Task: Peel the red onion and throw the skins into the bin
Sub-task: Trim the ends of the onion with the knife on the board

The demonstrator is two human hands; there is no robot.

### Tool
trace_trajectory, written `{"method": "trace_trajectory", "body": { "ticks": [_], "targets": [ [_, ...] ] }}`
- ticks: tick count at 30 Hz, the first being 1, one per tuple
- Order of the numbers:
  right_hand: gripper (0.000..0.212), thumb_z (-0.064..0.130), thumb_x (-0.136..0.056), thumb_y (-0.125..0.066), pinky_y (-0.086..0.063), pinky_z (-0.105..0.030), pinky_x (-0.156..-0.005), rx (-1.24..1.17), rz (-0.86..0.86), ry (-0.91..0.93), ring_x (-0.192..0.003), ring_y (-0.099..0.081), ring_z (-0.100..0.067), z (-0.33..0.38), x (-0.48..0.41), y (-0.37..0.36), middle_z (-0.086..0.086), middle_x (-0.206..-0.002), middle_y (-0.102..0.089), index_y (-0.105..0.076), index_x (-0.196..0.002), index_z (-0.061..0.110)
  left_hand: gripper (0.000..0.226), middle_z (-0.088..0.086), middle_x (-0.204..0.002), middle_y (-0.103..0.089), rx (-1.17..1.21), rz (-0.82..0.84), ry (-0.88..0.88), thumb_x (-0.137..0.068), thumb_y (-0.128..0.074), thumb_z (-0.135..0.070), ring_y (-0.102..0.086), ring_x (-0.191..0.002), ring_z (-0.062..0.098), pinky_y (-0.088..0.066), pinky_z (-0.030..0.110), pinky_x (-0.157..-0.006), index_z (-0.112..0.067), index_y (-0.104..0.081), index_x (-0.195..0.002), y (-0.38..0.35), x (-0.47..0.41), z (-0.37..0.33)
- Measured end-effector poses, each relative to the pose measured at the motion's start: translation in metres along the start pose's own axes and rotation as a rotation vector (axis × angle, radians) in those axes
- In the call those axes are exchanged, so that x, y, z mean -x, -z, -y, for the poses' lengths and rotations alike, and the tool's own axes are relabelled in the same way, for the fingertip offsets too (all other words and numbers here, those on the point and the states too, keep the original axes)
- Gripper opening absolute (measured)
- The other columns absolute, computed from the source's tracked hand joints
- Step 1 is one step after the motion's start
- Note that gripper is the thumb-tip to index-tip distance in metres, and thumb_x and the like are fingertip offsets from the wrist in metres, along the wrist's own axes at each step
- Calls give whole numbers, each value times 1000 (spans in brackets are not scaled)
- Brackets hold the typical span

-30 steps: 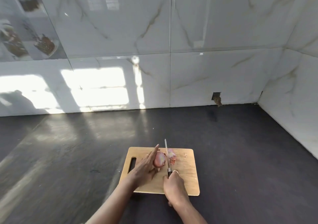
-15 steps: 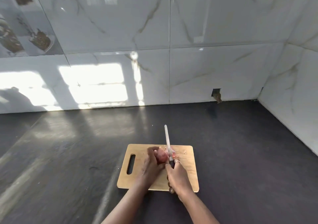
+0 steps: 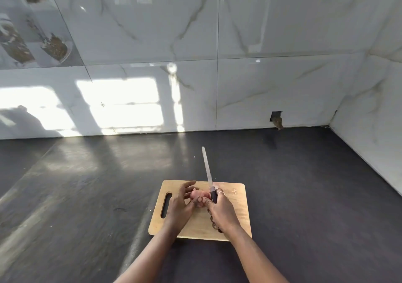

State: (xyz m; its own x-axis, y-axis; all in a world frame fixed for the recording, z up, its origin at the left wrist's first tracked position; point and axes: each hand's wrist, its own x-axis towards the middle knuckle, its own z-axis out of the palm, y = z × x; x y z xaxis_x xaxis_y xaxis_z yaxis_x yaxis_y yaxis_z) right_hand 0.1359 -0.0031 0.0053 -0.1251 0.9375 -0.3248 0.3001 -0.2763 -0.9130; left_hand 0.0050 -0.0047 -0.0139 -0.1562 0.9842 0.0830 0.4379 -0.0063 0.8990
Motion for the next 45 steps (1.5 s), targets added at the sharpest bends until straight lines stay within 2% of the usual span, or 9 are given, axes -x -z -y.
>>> {"method": "trace_trajectory", "body": {
  "ticks": [3,8,13,20,26,30,36,39,45],
  "targets": [
    [49,27,-95,-56,-30,-18,-31,39,16,8,-53,-42,-8,2,-4,1,7,-75,-44,-34,-139,25,55,-3,-108,-62,-41,-49,-27,-78,-67,0,-59,-95,-4,-38,-1,-80,-13,-48,-128,-1,-1,3],
    [30,35,-99,-41,-26,-19,-33,-27,20,8,-38,-35,-5,0,4,2,7,-56,-38,-45,-126,23,53,4,-134,-52,-100,-18,18,-83,-65,-11,-51,-119,12,-34,12,-94,-12,-47,-133,-6,-6,4],
    [20,46,-99,-37,-26,-19,-33,-65,57,-4,-32,-30,-6,-8,21,-2,13,-39,-31,-41,-111,31,54,5,-124,-61,-35,2,74,-82,-67,-14,-54,-107,4,-38,0,-80,-10,-47,-132,-3,-7,6],
    [30,44,-100,-33,-28,-20,-34,-11,72,-28,-33,-31,-6,1,20,0,5,-51,-33,-41,-120,23,48,7,-119,-64,-33,-43,98,-82,-66,-11,-57,-102,5,-36,-6,-76,-5,-52,-128,-5,-5,4],
    [26,45,-100,-31,-28,-19,-34,-20,88,-67,-36,-32,-6,2,22,-1,3,-55,-34,-41,-110,23,43,6,-115,-67,-21,-98,140,-84,-65,-20,-61,-100,10,-46,22,-87,-12,-55,-126,-9,-3,1],
    [38,49,-99,-30,-29,-20,-34,-24,35,-77,-37,-36,-9,-4,24,-9,0,-58,-40,-43,-99,13,40,6,-110,-68,-21,-161,151,-87,-62,-21,-61,-98,11,-43,20,-82,-10,-57,-124,-16,-2,-7],
    [35,48,-99,-29,-33,-22,-32,-11,-58,-61,-46,-44,-16,-12,28,-22,-8,-72,-49,-41,-89,17,33,6,-102,-71,-17,-228,212,-88,-58,-31,-64,-96,21,-46,27,-79,-12,-63,-114,-27,-3,-12],
    [33,47,-100,-28,-34,-22,-32,5,-76,-55,-48,-47,-17,-14,30,-24,-8,-75,-50,-40,-87,19,29,7,-102,-70,-2,-259,217,-90,-56,-26,-62,-91,20,-39,16,-71,-9,-64,-112,-30,-3,-20],
    [31,49,-99,-29,-29,-19,-33,-49,-60,-73,-48,-41,-13,-17,39,-25,1,-68,-44,-39,-85,24,21,-2,-77,-69,154,-302,332,-88,-57,-32,-60,-74,15,-39,23,-61,-16,-70,-84,-34,-10,-27]
  ]
}}
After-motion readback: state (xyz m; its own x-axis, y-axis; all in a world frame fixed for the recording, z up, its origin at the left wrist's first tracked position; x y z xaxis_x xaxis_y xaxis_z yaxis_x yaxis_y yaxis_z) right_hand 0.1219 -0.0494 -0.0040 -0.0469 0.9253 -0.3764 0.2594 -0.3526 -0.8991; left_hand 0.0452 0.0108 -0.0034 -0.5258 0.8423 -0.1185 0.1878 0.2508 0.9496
